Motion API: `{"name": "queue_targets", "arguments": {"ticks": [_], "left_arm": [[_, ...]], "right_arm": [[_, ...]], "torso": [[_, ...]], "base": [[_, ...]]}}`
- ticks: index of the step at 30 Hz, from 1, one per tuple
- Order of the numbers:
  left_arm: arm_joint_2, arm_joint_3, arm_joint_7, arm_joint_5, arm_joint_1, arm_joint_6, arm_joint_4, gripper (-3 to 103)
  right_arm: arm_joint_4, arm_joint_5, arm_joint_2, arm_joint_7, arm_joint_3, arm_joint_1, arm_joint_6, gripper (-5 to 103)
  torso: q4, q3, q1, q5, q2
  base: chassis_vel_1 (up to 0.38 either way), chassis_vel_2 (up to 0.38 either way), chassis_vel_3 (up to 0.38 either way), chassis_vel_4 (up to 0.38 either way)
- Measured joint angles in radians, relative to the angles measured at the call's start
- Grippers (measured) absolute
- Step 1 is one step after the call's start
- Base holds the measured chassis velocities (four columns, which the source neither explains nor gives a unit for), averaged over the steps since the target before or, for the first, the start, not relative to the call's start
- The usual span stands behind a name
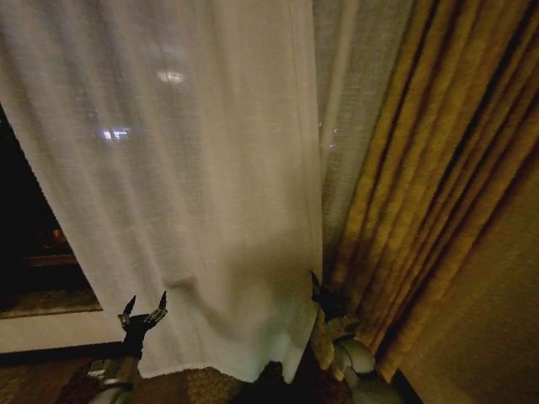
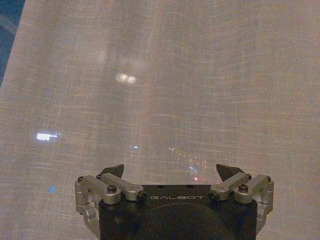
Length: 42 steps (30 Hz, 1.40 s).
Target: Open the curtains by pulling them apart, changing their state from closed to fully open.
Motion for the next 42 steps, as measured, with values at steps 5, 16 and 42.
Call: {"name": "queue_targets", "arguments": {"ticks": [5,16,42], "left_arm": [[0.0,0.0,0.0,0.0,0.0,0.0,0.0,100],[0.0,0.0,0.0,0.0,0.0,0.0,0.0,100],[0.0,0.0,0.0,0.0,0.0,0.0,0.0,100]], "right_arm": [[0.007,-0.009,0.007,0.004,-0.001,0.001,0.024,0],[0.003,-0.025,0.008,0.011,0.001,0.0,0.031,0],[0.04,-0.183,0.032,0.076,-0.026,-0.074,-0.008,80]], "torso": [[-0.0001,0.0,0.0,0.0001,0.0],[0.0002,0.0,0.0,-0.0013,0.0],[0.0001,0.0,0.0,-0.0002,0.0]], "base": [[-0.303,-0.269,0.313,0.294],[-0.056,-0.067,0.067,0.058],[0.01,0.009,-0.004,-0.006]]}}
